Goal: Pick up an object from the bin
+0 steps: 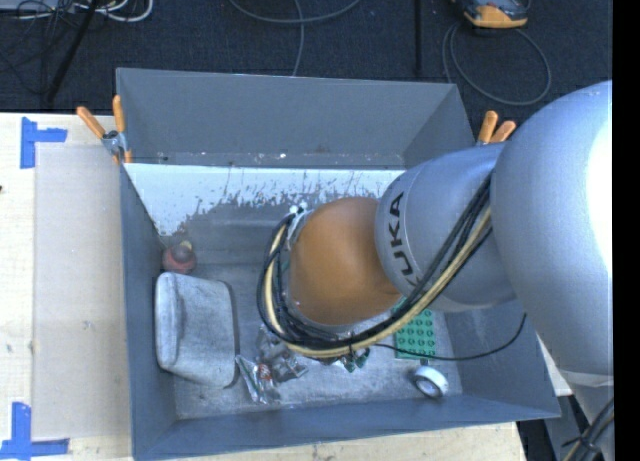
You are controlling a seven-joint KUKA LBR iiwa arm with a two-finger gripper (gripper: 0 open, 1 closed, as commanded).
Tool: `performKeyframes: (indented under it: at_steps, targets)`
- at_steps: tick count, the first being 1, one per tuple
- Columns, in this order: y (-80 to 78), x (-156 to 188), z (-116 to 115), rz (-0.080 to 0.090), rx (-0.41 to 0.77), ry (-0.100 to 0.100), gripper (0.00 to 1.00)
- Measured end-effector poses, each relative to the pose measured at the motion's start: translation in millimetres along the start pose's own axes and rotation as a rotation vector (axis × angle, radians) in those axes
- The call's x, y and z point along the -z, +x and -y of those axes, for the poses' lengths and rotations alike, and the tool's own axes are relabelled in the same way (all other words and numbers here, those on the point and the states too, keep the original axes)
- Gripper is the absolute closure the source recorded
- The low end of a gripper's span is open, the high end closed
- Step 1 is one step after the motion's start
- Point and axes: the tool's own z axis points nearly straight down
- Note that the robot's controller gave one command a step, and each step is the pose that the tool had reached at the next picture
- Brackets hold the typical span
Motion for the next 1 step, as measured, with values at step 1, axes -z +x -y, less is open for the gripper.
performKeyframes:
  at_steps: [1]
  targets:
    - [-55.2,287.3,-78.0,0.013,0.336,0.003,1.00]
